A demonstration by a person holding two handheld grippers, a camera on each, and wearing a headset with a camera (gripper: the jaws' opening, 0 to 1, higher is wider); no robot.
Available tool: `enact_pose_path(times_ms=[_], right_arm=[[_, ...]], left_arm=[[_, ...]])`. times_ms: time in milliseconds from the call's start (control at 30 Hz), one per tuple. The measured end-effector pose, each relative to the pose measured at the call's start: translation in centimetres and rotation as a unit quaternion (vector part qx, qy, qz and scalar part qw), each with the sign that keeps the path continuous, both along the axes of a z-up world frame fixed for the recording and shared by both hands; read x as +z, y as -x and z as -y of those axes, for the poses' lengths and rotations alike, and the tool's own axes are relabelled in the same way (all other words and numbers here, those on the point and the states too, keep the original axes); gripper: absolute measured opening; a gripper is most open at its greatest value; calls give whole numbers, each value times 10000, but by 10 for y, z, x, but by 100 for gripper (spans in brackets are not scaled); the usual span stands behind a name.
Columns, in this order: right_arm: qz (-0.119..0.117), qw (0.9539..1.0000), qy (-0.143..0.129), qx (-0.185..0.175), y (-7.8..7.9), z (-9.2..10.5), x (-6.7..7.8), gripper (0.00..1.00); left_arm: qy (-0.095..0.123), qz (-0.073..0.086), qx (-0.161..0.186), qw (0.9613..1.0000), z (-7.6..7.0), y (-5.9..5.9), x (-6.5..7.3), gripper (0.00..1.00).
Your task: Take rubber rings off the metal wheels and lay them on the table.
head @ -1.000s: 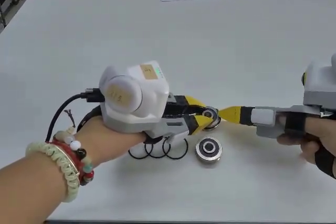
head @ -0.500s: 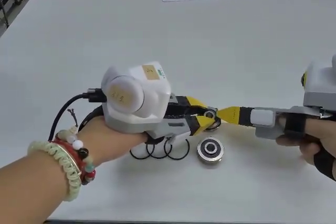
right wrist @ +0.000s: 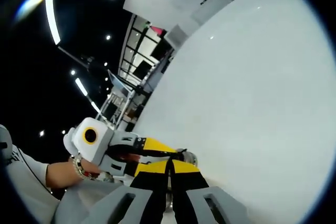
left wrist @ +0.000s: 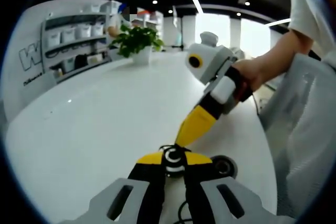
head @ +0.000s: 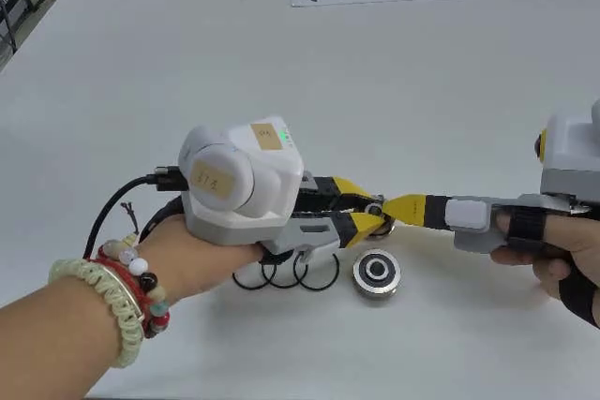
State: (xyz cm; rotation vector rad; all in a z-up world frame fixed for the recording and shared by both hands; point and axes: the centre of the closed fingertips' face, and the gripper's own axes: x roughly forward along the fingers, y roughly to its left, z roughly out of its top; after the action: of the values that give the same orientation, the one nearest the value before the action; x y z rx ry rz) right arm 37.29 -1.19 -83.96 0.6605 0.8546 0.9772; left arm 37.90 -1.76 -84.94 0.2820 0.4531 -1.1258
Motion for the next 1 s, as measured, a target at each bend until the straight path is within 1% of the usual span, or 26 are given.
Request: enact_pose_path(times_ms=[467,567,600,667,1000], right_arm=[[-9,9999,-134,36,3,-1,4,0],[-19,9999,-154,47,3,-1,5,0],[-23,9998,-164,55,3,-1,5,0],[-14,9998,-175,67,4,-1,6,0],[-18,9995,-284,101,5,-2,9,0]], left_arm=[[-12,28,-22,10000,1,2,0,14],[-64,137,-79,9999,1,2,0,13],[-66,148,-79,9998,1,2,0,13],[-50,140,-66,9999,1,2,0,13],[-52,205,-81,9997,1,2,1,13]])
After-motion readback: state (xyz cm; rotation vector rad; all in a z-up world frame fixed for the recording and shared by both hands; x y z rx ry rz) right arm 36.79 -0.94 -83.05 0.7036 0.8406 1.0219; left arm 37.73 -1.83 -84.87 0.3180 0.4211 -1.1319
